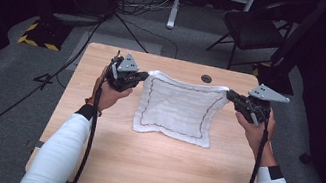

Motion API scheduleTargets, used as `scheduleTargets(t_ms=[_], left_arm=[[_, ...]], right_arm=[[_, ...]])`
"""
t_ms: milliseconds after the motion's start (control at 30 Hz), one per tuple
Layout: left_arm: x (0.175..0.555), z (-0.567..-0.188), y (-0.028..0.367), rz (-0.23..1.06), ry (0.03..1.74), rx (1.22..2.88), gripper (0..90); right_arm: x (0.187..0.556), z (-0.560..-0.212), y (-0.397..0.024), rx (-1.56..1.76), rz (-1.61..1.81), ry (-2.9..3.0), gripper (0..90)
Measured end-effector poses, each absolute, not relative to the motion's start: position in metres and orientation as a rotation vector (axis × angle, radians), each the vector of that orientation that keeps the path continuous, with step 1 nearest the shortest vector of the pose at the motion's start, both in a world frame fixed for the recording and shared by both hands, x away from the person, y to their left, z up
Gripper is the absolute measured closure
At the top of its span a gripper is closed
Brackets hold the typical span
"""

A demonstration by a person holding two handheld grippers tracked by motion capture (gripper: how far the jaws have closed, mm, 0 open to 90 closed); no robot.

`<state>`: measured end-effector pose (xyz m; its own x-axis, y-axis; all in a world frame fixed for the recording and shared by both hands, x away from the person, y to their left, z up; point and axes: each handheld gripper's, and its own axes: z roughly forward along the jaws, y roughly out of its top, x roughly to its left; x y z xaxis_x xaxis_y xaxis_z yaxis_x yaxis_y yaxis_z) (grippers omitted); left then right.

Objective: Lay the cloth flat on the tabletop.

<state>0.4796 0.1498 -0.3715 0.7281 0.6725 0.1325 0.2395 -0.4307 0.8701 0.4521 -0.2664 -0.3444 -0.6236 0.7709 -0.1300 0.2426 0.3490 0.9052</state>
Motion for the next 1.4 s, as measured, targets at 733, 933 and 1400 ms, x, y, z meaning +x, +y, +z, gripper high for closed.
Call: scheduleTargets(t_ms=[733,933,1400], left_arm=[[0.527,-0.450,0.138,0.543,1.013,2.113,34.9],[0.484,-0.464,0.132,0.404,0.878,2.196,27.1],[0.439,-0.490,0.137,0.244,0.751,2.335,48.8]], right_arm=[[0.526,-0.416,-0.239,1.017,1.023,2.172,65.3],[0.495,-0.442,-0.251,0.962,1.034,2.308,60.2],[0.449,-0.488,-0.256,0.872,0.991,2.600,56.0]])
